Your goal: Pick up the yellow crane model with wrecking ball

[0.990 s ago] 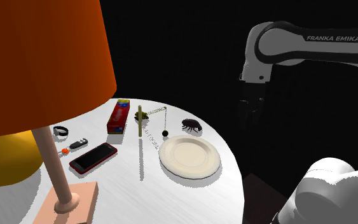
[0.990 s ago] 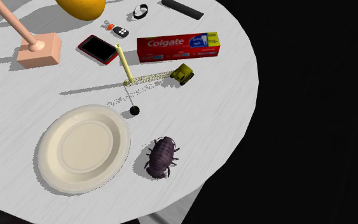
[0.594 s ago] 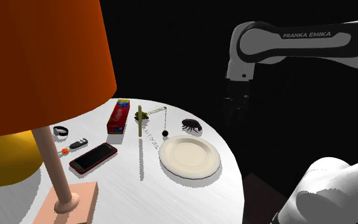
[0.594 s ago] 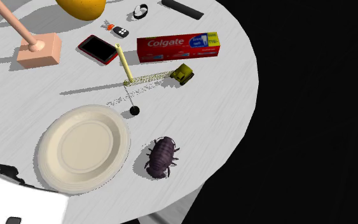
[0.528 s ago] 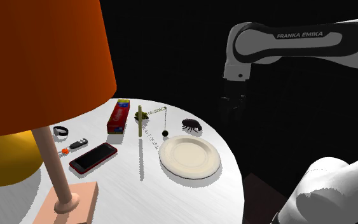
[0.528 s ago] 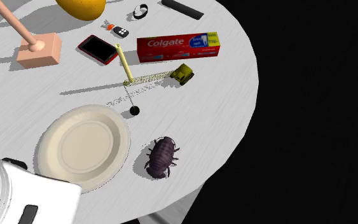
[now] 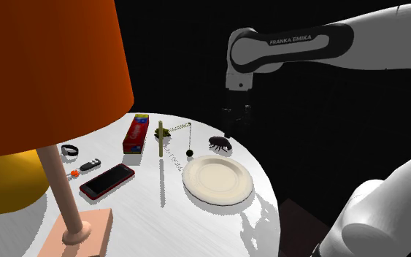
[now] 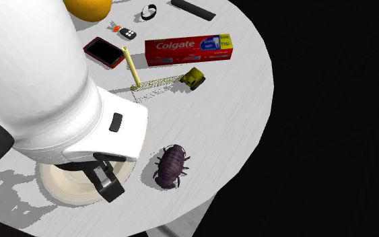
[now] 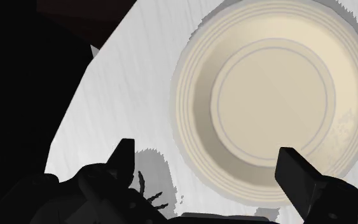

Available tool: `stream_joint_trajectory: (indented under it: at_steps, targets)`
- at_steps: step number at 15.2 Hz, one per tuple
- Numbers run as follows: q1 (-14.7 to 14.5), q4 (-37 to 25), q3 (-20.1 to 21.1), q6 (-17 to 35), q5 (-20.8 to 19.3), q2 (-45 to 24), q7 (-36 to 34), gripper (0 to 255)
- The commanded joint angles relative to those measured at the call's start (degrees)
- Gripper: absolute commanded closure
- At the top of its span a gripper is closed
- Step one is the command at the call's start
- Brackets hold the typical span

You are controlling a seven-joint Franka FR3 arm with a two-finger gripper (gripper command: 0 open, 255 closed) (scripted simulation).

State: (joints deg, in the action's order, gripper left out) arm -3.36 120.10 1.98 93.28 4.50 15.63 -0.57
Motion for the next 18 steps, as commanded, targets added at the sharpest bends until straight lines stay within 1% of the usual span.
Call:
stream_joint_trajectory:
  at_steps: [1, 6, 11, 15, 18]
  targets:
    - [-0.50, -3.94, 0.79, 0.55, -0.14, -4.11, -0.75, 0]
    - [-1.74, -14.74, 2.49, 1.15, -1.18, -14.68, -2.59, 0]
    - [-3.31, -27.93, 3.81, -0.15, -2.94, -25.85, -4.45, 0]
    - [-5.02, -41.19, 4.49, -2.97, -4.73, -35.81, -5.76, 0]
    - [-6.70, -54.13, 4.74, -6.72, -6.23, -44.66, -6.50, 0]
